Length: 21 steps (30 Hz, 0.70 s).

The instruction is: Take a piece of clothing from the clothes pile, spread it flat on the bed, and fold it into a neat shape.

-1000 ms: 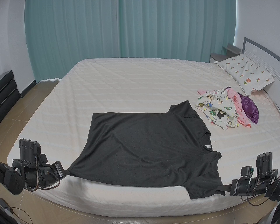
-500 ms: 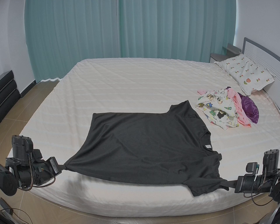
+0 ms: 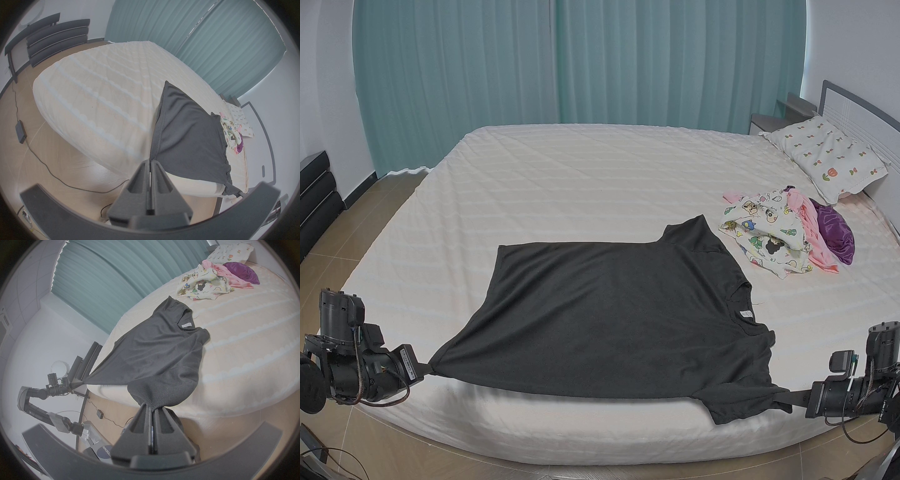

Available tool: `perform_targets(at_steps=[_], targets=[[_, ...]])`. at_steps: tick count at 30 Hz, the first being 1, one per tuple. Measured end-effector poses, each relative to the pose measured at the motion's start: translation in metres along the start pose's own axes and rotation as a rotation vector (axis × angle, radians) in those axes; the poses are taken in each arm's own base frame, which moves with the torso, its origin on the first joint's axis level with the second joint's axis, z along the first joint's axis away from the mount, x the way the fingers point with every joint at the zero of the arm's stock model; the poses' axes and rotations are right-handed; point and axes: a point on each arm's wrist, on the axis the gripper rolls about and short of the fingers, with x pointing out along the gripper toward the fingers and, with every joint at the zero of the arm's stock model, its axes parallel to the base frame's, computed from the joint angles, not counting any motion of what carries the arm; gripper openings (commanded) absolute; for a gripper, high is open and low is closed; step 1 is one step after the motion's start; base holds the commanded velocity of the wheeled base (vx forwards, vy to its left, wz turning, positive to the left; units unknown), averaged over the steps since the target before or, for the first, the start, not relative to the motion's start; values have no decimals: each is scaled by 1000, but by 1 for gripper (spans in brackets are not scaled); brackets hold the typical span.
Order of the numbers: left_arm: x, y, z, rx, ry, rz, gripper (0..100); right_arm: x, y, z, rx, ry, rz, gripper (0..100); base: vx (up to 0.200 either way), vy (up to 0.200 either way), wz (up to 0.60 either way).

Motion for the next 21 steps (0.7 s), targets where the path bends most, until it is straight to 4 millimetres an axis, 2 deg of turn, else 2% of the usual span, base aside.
perform_targets(at_steps=[13,21], targets=[[-3,7,-11,69,120,71,0,-5,-2,-13,-50,95,-30,0,0,0,0],[-5,8,-10,88,131,88,0,-7,-3,-18,-61,133,-44,0,0,0,0]])
